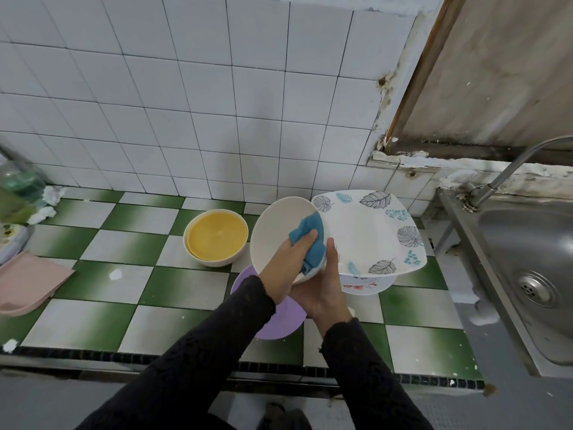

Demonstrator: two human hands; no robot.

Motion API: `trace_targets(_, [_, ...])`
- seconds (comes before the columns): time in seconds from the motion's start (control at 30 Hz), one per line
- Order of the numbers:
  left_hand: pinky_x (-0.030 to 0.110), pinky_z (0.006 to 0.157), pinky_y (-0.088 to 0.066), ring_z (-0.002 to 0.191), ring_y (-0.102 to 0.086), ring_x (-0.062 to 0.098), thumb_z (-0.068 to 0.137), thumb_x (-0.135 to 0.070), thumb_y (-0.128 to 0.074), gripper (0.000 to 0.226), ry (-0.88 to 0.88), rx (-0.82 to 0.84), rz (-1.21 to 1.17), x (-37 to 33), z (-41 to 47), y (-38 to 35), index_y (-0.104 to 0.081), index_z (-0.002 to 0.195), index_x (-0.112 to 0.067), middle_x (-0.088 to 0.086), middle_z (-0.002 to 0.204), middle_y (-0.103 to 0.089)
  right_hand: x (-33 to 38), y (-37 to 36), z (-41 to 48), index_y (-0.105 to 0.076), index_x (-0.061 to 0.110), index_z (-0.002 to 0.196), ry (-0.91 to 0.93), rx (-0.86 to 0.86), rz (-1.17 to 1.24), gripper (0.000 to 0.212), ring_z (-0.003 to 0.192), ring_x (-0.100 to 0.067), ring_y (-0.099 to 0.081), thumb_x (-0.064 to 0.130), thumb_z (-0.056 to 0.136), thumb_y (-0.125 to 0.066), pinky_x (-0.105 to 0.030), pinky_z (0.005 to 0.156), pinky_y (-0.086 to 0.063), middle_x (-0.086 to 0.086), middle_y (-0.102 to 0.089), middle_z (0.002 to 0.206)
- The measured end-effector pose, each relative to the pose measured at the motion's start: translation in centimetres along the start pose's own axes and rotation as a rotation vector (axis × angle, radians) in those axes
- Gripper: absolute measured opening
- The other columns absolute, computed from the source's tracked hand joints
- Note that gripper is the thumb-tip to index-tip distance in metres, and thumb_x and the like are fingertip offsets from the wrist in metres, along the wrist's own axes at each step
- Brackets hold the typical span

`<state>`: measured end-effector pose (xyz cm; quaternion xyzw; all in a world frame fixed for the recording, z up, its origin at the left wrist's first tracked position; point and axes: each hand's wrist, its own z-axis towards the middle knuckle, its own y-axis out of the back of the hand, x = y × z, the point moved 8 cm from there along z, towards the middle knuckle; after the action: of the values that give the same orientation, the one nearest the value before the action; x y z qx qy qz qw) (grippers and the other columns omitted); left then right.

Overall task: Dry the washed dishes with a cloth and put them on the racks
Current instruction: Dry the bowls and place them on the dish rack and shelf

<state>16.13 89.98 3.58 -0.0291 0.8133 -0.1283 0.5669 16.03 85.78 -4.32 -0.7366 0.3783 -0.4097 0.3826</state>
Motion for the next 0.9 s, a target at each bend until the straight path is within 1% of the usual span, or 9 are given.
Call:
trace_targets(0.13, [0.043,0.089,-0.057,0.1,-0.071,0.019,0.097,-0.03,-0.058,0.017,-0.041,-0.052,-0.273,-1.0,0.6,0.9,-0.06,0.114,-0.029,0.003,0.108,-0.073,-0.6,-0.2,-0.5,-0.043,0.019,0.151,-0.033,0.054,0.014,0.067,0.134,-0.041,-0.052,0.06,0.098,-0.05,-0.061,0.1,-0.048,-0.019,-0.052,0.148])
trace_targets(0.3, [0.025,0.079,-0.056,0.1,-0.065,0.019,0.1,-0.021,-0.054,0.026,-0.301,-0.276,-0.016,-2.8,1.0,4.9,-0.059,0.125,-0.017,0.006,0.111,-0.068,-0.5,0.5,-0.5,-0.045,0.016,0.149,-0.115,0.073,0.0,0.079,0.133,-0.047,-0.048,0.067,0.09,-0.056,-0.072,0.107,-0.034,-0.026,-0.054,0.143])
trace_targets(0.37, [0.015,0.083,-0.051,0.103,-0.061,0.012,0.101,-0.014,-0.052,0.039,-0.52,-0.318,0.237,-4.0,0.7,6.1,-0.049,0.139,-0.018,0.002,0.122,-0.063,-0.2,0.4,-0.6,-0.047,0.016,0.146,-0.114,0.075,0.035,0.081,0.131,-0.051,-0.049,0.069,0.086,-0.058,-0.077,0.106,-0.03,-0.029,-0.056,0.14])
trace_targets(0.4, [0.017,0.088,-0.051,0.109,-0.06,0.012,0.1,-0.012,-0.051,0.047,-0.636,-0.312,0.418,-4.5,0.7,6.2,-0.042,0.144,-0.023,0.003,0.131,-0.059,-0.4,0.3,-0.6,-0.049,0.015,0.144,-0.119,0.082,0.039,0.082,0.13,-0.052,-0.049,0.07,0.084,-0.059,-0.079,0.106,-0.028,-0.03,-0.056,0.139])
trace_targets(0.53, [0.042,0.112,-0.039,0.135,-0.046,0.024,0.092,-0.021,-0.043,0.056,-0.93,-0.206,1.256,-3.3,1.4,5.0,-0.042,0.147,-0.014,0.008,0.147,-0.05,-1.4,-0.3,-0.5,-0.048,0.016,0.146,-0.15,0.155,-0.053,0.098,0.135,-0.052,-0.044,0.063,0.067,-0.083,-0.081,0.107,-0.022,-0.028,-0.051,0.145])
trace_targets(0.6, [0.044,0.118,-0.023,0.141,-0.039,0.027,0.093,-0.024,-0.039,0.056,-0.853,-0.118,1.444,-1.8,1.8,4.5,-0.04,0.148,-0.015,0.006,0.15,-0.046,-1.5,-0.9,-0.5,-0.045,0.02,0.149,-0.141,0.178,-0.072,0.102,0.137,-0.049,-0.044,0.059,0.064,-0.087,-0.076,0.105,-0.033,-0.026,-0.05,0.147])
trace_targets(0.7, [0.036,0.119,0.002,0.152,-0.008,0.024,0.102,-0.025,-0.04,0.06,-0.54,-0.022,1.504,0.4,3.1,4.9,-0.016,0.156,-0.024,-0.001,0.164,-0.017,-1.6,-1.1,-0.4,-0.045,0.021,0.148,-0.134,0.162,-0.065,0.094,0.133,-0.046,-0.05,0.059,0.07,-0.083,-0.068,0.102,-0.043,-0.024,-0.052,0.146])
trace_targets(0.8, [0.04,0.122,-0.002,0.152,0.001,0.021,0.101,-0.025,-0.041,0.068,-0.314,0.11,1.423,1.8,3.9,4.8,-0.004,0.157,-0.025,-0.003,0.165,-0.004,-1.5,-0.6,-0.1,-0.04,0.019,0.152,-0.117,0.125,-0.068,0.083,0.136,-0.045,-0.048,0.064,0.086,-0.063,-0.066,0.105,-0.042,-0.023,-0.049,0.149])
trace_targets(0.9, [0.039,0.122,-0.017,0.148,-0.021,0.02,0.101,-0.026,-0.043,0.06,-0.196,0.269,1.209,2.1,3.7,3.6,-0.02,0.156,-0.025,-0.002,0.162,-0.023,-0.2,0.1,0.4,-0.038,0.018,0.154,-0.052,0.084,-0.083,0.098,0.139,-0.045,-0.044,0.062,0.076,-0.078,-0.066,0.105,-0.042,-0.024,-0.045,0.152])
